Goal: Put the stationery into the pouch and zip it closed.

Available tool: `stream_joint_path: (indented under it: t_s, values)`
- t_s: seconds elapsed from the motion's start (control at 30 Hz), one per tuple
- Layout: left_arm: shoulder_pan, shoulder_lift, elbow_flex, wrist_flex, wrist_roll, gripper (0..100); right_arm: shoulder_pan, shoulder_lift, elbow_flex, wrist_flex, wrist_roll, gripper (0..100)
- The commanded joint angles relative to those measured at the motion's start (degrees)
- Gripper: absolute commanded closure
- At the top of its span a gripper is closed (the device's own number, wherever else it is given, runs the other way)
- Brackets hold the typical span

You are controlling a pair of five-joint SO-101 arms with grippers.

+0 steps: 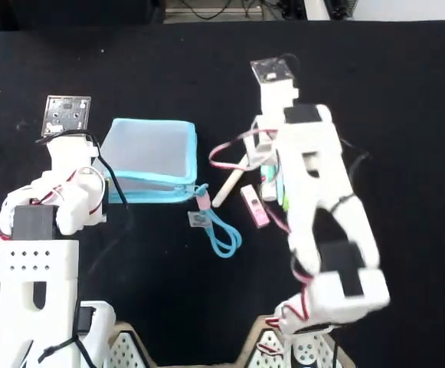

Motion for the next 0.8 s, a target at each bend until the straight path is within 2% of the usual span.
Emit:
stream_joint_path:
  t_s: [0.0, 0.4, 0.77]
  values:
    - [-0.7, -0.4, -0.7, -0.6, 0.7, 97, 1.1, 7.0, -11.9, 3.9, -0.5, 88.2]
    - [-0.7, -0.4, -0.6, -0.6, 0.7, 97, 3.2, 31.3, -39.4, 15.1, -0.5, 88.2]
    - [-0.7, -0.4, -0.5, -0.6, 0.7, 97, 3.9, 44.7, -55.0, 20.8, 0.0, 88.2]
